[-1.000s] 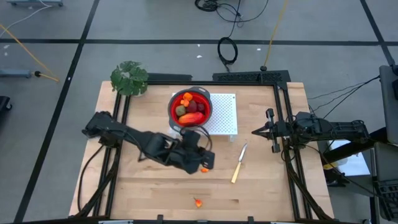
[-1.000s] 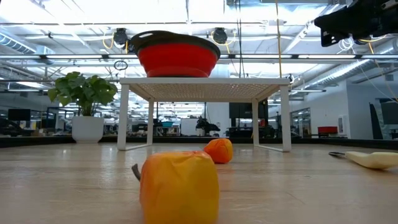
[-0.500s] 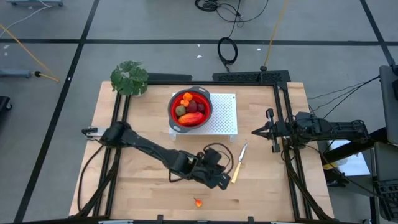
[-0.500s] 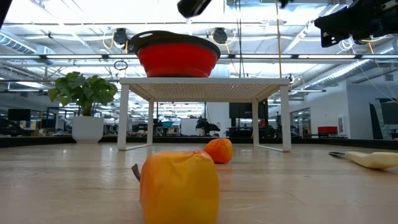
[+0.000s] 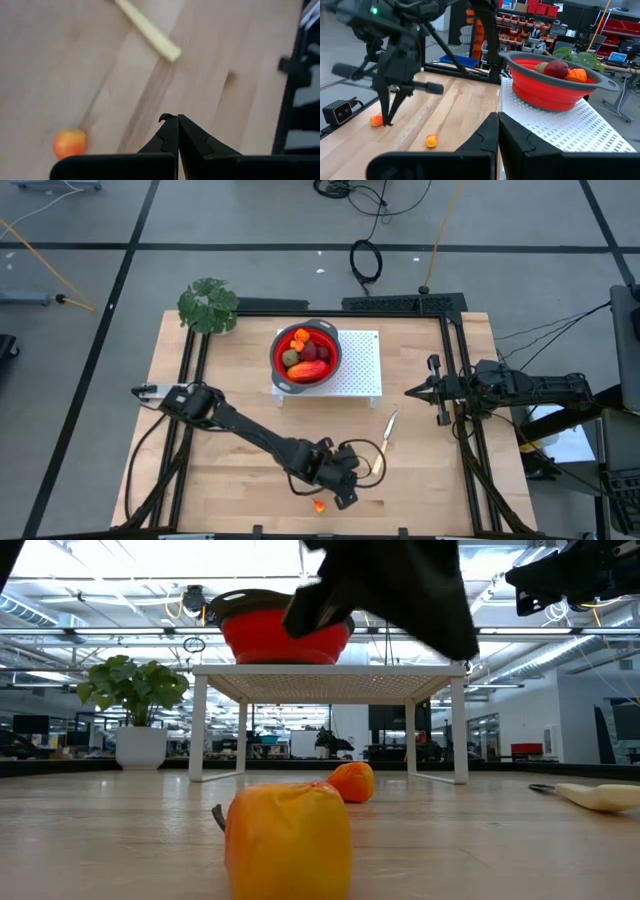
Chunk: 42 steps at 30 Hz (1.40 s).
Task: Pick & Place Fruit
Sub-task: Put the orange peach into the orange strainer bowl on the shelf
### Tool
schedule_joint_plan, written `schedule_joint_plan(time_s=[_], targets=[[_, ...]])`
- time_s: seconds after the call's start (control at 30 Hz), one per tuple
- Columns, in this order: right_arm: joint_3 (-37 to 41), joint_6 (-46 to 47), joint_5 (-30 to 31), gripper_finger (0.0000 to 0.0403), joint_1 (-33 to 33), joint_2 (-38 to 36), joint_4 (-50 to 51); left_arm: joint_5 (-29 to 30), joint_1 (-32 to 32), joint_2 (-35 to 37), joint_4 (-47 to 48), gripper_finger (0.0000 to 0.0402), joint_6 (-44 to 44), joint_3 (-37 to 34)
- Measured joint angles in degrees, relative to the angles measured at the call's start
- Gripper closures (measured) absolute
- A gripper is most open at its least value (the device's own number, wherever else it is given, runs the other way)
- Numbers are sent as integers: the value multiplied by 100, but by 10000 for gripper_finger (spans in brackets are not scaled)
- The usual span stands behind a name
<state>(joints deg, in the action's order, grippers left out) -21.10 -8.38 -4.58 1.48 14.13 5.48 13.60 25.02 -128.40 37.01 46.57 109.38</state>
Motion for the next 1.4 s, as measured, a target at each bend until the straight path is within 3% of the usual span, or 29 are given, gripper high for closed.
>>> schedule_joint_plan(time_s=[0.13, 0.4, 0.83, 0.97, 1.17, 1.4], targets=[[0, 0, 2, 403, -1, 0, 2, -84, -5, -79, 449, 401, 92, 0], [0, 0, 0, 403, -1, 0, 41, 431, -21, -76, 1302, 400, 155, 0], [0, 0, 2, 403, 1, 0, 41, 448, -213, -76, 1340, 388, -105, -55], [0, 1, 0, 403, -1, 0, 43, 448, -264, -76, 1394, 352, -144, -55], [0, 15, 1, 403, -1, 0, 43, 475, -289, -76, 1415, 269, -210, -55], [0, 17, 0, 403, -1, 0, 45, 443, -247, -168, 1375, 198, -852, -57]])
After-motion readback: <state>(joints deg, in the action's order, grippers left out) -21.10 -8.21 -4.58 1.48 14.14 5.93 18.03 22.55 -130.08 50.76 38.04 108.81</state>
